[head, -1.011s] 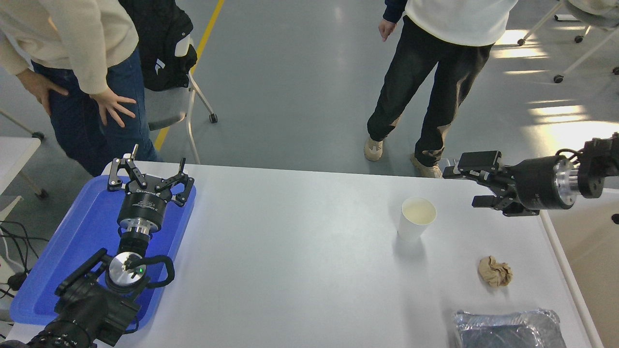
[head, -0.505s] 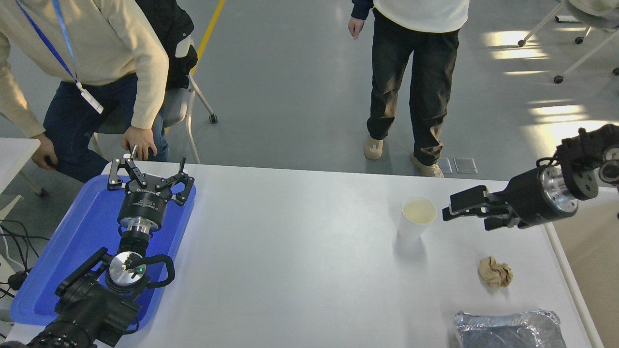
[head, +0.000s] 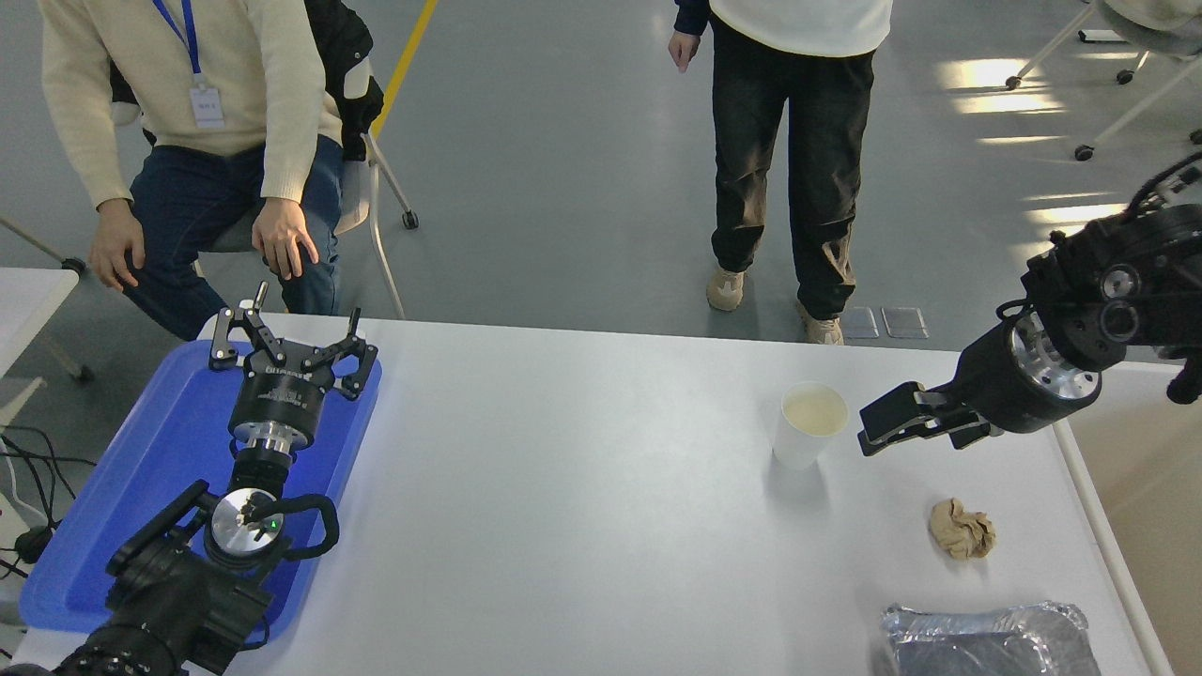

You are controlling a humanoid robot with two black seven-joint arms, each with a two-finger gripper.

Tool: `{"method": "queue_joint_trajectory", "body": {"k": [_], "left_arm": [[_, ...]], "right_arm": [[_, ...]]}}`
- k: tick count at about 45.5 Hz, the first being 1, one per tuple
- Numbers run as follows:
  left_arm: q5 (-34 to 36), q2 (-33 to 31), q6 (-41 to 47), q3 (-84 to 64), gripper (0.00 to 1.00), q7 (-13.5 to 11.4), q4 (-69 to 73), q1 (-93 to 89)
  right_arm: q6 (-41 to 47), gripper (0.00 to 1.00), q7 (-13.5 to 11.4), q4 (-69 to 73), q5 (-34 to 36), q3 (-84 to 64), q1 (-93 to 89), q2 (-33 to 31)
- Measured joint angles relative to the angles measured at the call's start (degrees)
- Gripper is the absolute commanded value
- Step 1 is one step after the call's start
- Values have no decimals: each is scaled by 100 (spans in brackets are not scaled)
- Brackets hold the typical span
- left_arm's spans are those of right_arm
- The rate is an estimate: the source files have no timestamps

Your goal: Pick up paper cup place in dustbin

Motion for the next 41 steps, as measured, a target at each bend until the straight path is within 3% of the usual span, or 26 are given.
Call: {"method": "queue_joint_trajectory", "body": {"k": [14, 41], "left_arm": [[-1, 0, 0, 0, 100, -3, 0, 0], [-1, 0, 2, 0, 100, -2, 0, 0]], "right_arm": [[7, 100, 1, 16, 601, -537, 421, 855], [460, 100, 6, 358, 2415, -662, 812, 1057]]}}
